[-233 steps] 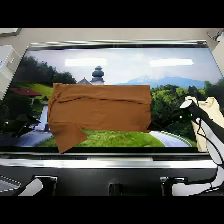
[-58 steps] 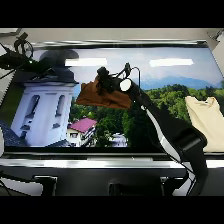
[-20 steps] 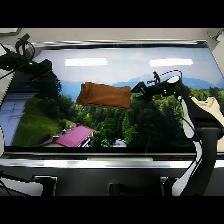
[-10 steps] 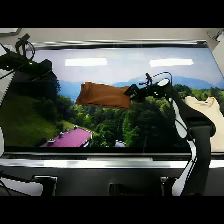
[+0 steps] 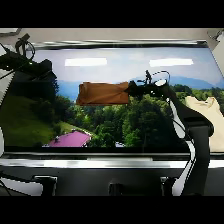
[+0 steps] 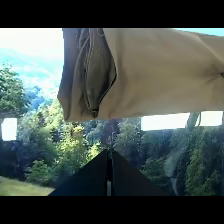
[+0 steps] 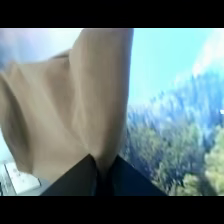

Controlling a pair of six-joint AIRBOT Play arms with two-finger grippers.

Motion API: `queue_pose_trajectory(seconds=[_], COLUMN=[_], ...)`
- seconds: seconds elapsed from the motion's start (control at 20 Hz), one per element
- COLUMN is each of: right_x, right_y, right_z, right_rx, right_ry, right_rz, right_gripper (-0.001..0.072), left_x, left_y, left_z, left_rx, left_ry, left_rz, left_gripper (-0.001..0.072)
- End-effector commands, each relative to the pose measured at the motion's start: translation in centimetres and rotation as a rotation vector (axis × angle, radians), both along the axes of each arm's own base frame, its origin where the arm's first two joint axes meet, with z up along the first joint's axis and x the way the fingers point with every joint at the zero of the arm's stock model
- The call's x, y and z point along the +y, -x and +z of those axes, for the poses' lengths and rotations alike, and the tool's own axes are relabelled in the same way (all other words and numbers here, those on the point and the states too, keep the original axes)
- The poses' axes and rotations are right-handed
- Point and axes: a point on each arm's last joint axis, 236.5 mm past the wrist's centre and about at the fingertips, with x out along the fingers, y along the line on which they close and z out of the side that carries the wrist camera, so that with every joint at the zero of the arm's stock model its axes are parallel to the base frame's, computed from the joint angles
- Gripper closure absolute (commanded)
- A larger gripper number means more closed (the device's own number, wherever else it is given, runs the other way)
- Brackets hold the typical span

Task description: Fold the clothes and pants, and hang the long-sleeved shirts on hangers.

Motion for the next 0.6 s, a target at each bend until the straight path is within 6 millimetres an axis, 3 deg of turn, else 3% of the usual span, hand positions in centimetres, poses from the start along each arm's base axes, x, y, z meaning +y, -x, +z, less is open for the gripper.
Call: queue_pose_trajectory(seconds=[0.0, 0.2, 0.3, 0.45, 0.55], right_x=[-3.7, -12.5, -18.4, -27.4, -33.1], right_y=[-3.6, -7.7, -9.1, -9.2, -7.9], right_z=[3.9, 10.1, 13.5, 16.8, 17.9], right_rx=[-0.081, -0.174, -0.229, -0.274, -0.283], right_ry=[-0.025, -0.067, -0.082, -0.081, -0.052], right_rz=[-0.158, -0.329, -0.429, -0.573, -0.646], right_gripper=[0.0685, 0.0685, 0.0685, 0.0685, 0.0685], left_x=[0.0, 0.0, 0.0, -0.1, 0.0], left_y=[0.1, 0.6, 0.8, 0.8, 0.8], left_z=[0.0, -0.2, -0.3, -0.3, -0.3], left_rx=[0.004, 0.024, 0.031, 0.034, 0.033], left_ry=[0.000, -0.002, -0.003, -0.003, -0.004], left_rz=[-0.001, -0.010, -0.013, -0.014, -0.014], left_gripper=[0.0687, 0.0687, 0.0687, 0.0687, 0.0687])
